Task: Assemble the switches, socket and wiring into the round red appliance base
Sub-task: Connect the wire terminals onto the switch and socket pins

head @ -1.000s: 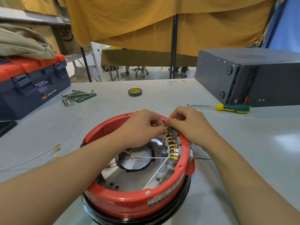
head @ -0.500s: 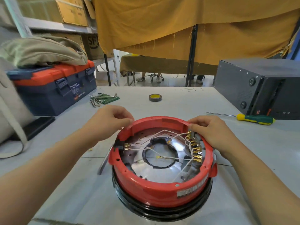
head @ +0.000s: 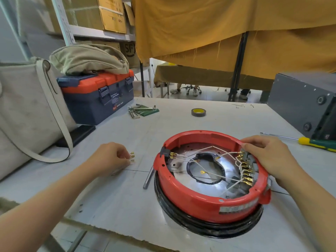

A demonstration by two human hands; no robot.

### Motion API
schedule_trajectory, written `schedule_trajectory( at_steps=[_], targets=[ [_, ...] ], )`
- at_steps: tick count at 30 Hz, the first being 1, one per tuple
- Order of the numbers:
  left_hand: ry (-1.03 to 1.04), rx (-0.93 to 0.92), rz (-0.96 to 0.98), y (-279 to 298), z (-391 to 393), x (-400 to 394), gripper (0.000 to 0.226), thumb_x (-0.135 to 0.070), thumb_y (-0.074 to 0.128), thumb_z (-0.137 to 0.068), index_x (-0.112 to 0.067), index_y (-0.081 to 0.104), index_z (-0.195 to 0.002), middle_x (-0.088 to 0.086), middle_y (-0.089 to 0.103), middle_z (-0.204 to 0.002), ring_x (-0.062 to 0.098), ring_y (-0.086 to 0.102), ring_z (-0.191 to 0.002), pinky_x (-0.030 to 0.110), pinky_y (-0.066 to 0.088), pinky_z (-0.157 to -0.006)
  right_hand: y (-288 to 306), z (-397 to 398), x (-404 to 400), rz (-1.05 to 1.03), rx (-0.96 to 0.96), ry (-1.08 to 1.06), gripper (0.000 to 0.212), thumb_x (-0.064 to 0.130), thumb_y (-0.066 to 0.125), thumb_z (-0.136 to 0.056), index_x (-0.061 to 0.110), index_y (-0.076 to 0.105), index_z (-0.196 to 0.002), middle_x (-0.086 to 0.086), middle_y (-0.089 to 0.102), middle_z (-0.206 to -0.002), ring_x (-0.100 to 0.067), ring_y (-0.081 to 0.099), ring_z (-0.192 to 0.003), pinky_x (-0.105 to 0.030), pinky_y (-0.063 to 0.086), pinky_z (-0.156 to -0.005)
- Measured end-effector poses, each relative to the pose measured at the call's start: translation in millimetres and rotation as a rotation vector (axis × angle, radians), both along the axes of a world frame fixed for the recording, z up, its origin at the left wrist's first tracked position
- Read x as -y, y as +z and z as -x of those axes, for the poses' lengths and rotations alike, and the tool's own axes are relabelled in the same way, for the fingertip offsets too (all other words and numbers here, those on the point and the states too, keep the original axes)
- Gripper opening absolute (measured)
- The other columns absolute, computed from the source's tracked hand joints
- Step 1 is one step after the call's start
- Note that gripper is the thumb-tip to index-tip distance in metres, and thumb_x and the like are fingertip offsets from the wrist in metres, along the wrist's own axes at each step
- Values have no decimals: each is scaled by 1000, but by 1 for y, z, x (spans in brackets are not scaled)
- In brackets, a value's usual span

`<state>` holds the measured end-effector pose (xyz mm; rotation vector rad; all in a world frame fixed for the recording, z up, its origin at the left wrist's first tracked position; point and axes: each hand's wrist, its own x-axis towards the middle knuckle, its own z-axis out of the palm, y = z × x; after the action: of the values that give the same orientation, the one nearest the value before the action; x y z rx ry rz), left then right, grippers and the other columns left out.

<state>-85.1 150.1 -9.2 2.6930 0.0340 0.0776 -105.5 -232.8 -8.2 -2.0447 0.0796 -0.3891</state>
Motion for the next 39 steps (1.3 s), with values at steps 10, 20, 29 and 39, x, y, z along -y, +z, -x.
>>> schedule_trajectory(
  at_steps=[10,20,29,39],
  targets=[
    [-5,-40,152,-1,-6,2,9,-14,77,-72,-19,70,-70,-7,63,-64,6,55,-59,15,41,-54,-1,-1,0,-9,-31,13,13,17,64,-86,26,72,-83,2,73,-85,-22,69,-80,-41,55,-79],
    [20,-133,404,0,-14,-4,13,-14,75,-78,-7,65,-84,10,71,-68,19,63,-59,30,54,-66,1,-1,1,4,-32,12,13,18,64,-86,28,72,-81,4,74,-82,-21,70,-71,-39,56,-70],
    [78,15,81,-12,-39,2,4,-17,71,-81,-13,71,-83,-3,62,-75,6,50,-67,16,37,-53,-3,-3,3,-11,-43,26,16,17,64,-85,30,72,-81,5,74,-82,-19,70,-73,-37,55,-70],
    [-102,96,-222,-20,-39,2,10,-18,55,-92,-13,64,-93,0,60,-93,18,52,-84,29,43,-75,3,1,-2,78,20,-73,10,16,64,-85,23,71,-84,0,71,-84,-17,65,-76,-29,48,-61]
  ],
)
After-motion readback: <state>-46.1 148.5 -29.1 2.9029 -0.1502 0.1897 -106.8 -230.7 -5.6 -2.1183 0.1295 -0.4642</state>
